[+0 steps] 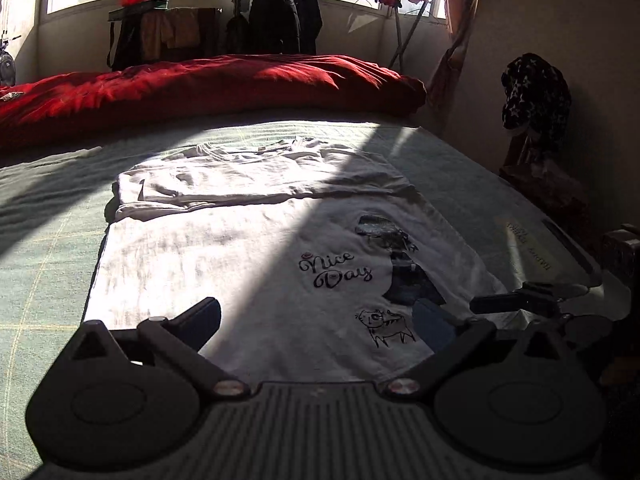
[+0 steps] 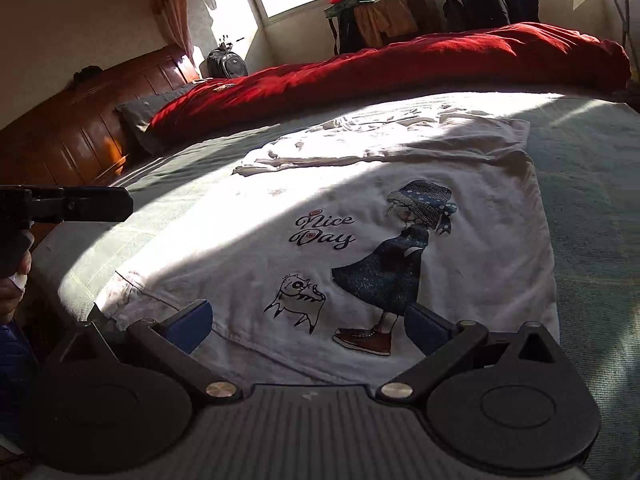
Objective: Fold clothes
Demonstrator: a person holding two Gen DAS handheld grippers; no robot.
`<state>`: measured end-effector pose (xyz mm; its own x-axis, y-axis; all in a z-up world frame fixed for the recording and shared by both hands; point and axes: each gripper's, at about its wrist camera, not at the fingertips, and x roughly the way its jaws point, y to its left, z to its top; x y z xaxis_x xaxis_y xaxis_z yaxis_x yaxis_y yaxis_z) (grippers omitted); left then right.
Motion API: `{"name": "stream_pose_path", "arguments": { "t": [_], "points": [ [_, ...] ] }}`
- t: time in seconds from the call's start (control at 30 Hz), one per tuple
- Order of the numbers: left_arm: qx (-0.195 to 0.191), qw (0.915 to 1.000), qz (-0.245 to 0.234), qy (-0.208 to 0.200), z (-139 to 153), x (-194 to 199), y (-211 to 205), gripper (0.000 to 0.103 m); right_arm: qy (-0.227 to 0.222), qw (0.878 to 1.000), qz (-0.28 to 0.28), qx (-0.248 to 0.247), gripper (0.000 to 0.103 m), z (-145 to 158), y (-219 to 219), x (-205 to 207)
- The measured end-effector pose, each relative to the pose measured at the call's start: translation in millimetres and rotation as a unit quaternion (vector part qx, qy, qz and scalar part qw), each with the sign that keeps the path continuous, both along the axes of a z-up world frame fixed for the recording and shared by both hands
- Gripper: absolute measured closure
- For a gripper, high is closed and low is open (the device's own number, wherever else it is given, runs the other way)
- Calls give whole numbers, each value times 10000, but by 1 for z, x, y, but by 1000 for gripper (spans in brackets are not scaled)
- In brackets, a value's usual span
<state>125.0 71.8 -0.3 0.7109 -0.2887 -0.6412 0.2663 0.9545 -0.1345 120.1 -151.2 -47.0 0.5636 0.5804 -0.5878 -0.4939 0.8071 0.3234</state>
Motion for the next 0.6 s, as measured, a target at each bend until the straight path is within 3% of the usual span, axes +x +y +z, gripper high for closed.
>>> {"name": "stream_pose_path", "arguments": {
  "t": [0.1, 0.23, 0.3, 0.6],
  "points": [
    [6, 9997, -71, 220, -32, 2, -5, 1, 81, 9995, -177, -261, 0, -8, 3, -7],
    [-391, 9975, 157, 560, -65, -2, 5, 1, 131, 9977, -299, -592, 0, -15, 9, -12],
    [-582, 9975, 170, 375, -67, -11, 10, 1, 203, 9972, -332, -639, 0, -17, 9, -12],
    [-1130, 9923, 292, 411, -71, -35, 37, 1, 250, 9967, -422, -641, 0, -22, 7, -14]
  ]
}}
